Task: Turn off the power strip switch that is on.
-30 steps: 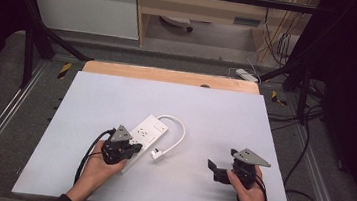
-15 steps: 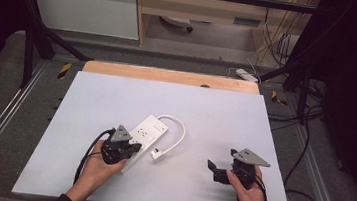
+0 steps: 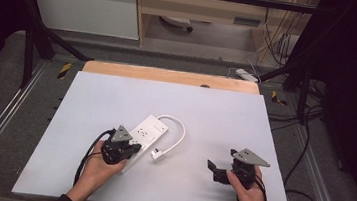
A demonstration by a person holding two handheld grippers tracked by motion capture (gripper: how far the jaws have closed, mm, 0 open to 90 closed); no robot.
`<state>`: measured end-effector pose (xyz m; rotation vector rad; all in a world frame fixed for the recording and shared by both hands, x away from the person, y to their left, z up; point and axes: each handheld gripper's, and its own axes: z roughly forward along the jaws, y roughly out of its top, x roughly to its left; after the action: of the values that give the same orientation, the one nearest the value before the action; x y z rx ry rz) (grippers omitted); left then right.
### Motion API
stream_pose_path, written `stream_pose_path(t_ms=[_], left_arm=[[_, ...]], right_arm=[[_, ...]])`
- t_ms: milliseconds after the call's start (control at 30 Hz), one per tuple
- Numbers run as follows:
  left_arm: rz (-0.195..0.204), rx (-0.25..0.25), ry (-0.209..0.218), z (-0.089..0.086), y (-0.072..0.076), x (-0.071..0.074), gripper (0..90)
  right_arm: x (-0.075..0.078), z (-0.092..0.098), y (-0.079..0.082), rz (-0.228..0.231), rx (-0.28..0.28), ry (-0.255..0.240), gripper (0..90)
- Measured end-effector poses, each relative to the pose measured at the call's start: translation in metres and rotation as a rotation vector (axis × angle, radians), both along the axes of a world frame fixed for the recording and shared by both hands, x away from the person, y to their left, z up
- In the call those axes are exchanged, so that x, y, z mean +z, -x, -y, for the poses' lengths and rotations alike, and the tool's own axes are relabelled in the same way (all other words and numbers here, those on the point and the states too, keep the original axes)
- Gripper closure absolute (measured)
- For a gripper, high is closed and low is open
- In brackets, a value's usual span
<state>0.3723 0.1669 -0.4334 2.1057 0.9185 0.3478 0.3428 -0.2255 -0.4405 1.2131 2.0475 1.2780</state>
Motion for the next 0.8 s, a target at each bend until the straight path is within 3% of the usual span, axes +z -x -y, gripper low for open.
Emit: stream_pose_path(t_ms=[467,800], left_arm=[[0.000,0.000,0.016,-0.001,-0.001,0.000,90.0],[0.036,0.025,0.094,-0.004,-0.006,0.014,90.0]], right_arm=[[-0.002,-0.001,-0.001,-0.008,-0.002,0.003,3.2],[-0.001,-0.001,-0.001,-0.006,0.003,-0.010,3.2]])
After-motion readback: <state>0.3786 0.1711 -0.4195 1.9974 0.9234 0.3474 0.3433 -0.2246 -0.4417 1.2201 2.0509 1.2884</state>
